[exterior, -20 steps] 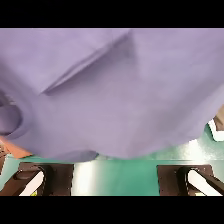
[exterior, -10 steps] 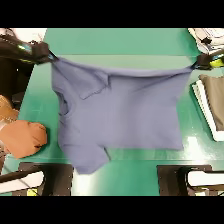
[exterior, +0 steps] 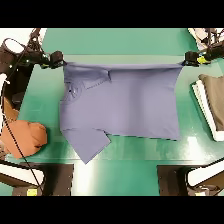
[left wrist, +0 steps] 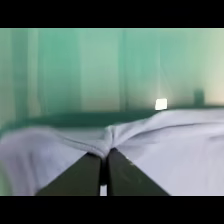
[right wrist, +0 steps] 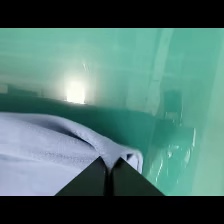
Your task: Fold the shirts.
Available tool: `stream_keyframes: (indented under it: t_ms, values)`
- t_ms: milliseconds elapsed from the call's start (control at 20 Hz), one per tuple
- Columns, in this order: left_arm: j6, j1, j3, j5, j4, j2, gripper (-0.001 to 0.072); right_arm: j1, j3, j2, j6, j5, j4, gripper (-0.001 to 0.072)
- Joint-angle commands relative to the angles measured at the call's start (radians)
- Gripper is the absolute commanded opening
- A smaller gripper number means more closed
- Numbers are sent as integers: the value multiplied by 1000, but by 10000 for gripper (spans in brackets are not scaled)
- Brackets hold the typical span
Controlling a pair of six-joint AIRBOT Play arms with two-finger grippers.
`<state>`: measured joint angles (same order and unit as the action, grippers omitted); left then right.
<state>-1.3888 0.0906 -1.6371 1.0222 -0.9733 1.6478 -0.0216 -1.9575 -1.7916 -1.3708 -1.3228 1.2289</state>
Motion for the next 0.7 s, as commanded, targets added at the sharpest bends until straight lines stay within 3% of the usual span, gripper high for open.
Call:
stream_keyframes:
  t_ms: [0,100,400,450,500,550,600,650]
  values:
    - [10,8,-13,204,-93,13,27,2,132,61,10,21,5,13]
    - [9,0,11,244,-157,13,27,4,266,108,11,69,6,13]
    - [-11,4,212,222,-160,13,30,61,545,174,10,188,5,14]
    - [-31,5,233,224,-161,13,81,68,558,174,10,190,3,14]
    - [-34,5,236,233,-172,13,345,72,565,173,10,187,3,28]
    - [-38,5,235,246,-179,9,503,72,563,174,10,176,2,188]
    - [-49,5,235,264,-195,-6,501,71,552,174,10,144,3,361]
    - [-52,5,236,283,-206,-32,501,63,533,174,10,94,2,367]
